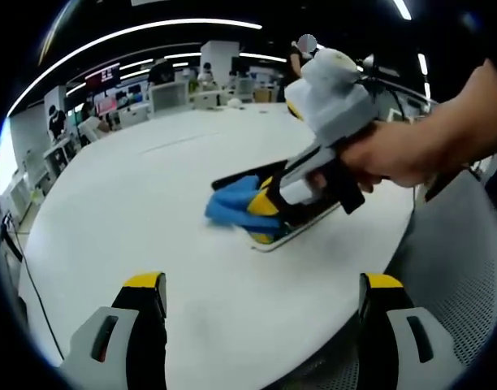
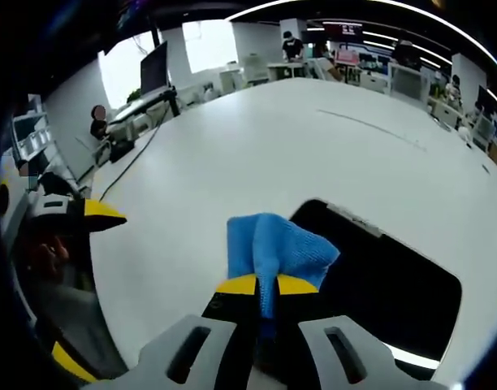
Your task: Wipe the mirror surface with the cleaning cloth until all visible marks leave the cleaned area.
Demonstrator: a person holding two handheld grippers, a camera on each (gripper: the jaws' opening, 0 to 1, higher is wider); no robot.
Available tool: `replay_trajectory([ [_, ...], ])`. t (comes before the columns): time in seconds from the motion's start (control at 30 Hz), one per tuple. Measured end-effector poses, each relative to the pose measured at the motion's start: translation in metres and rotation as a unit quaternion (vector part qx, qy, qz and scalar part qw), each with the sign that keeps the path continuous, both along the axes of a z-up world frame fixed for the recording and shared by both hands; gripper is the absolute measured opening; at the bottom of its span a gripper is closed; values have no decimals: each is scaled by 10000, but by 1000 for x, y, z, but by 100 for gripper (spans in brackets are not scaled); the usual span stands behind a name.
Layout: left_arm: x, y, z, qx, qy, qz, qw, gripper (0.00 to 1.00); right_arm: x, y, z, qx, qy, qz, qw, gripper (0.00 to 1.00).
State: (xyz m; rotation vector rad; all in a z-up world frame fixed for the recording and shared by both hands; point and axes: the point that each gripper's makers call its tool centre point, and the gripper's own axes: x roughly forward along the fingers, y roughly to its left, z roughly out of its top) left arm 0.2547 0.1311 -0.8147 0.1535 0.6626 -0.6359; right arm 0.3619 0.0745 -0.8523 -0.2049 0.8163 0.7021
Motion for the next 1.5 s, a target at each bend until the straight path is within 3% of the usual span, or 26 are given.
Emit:
replay_trajectory([
  [0.4,1,1,1,-2,-13,27,10000,99,29,1,0,15,86,-8,10000,2],
  [1.5,2,2,-4,-1,22,19,10000,99,84,2,1,221,97,-135,9996,2],
])
